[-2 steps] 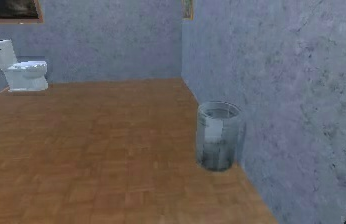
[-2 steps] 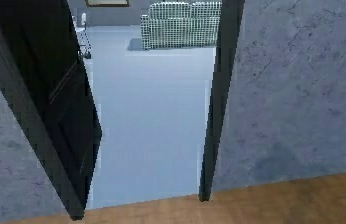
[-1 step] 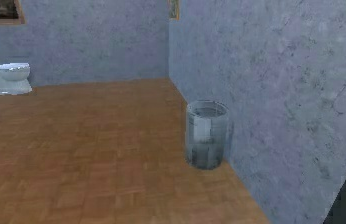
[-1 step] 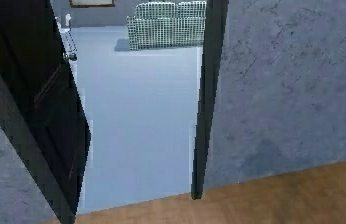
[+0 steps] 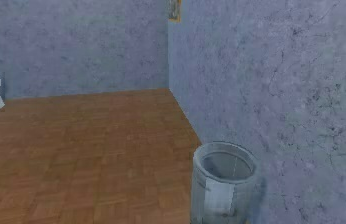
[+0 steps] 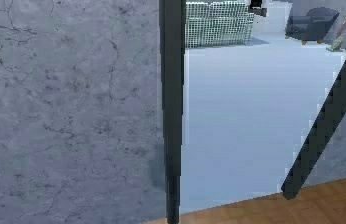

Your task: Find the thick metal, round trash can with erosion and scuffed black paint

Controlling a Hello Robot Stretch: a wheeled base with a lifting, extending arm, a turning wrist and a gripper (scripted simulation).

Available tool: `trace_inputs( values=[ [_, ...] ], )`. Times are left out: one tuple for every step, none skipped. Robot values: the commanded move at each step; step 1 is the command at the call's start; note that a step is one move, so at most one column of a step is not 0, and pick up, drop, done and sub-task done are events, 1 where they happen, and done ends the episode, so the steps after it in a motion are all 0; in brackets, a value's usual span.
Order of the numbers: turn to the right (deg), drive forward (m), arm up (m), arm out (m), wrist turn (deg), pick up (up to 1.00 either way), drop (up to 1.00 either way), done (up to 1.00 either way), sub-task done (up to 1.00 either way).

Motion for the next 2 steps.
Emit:
trace_inputs(
  values=[
    [15.0,0.0,0.0,0.0,0.0,0.0,0.0,0.0,0.0],
    [0.0,0.0,0.0,0.0,0.0,0.0,0.0,1.0,0.0]
  ],
)
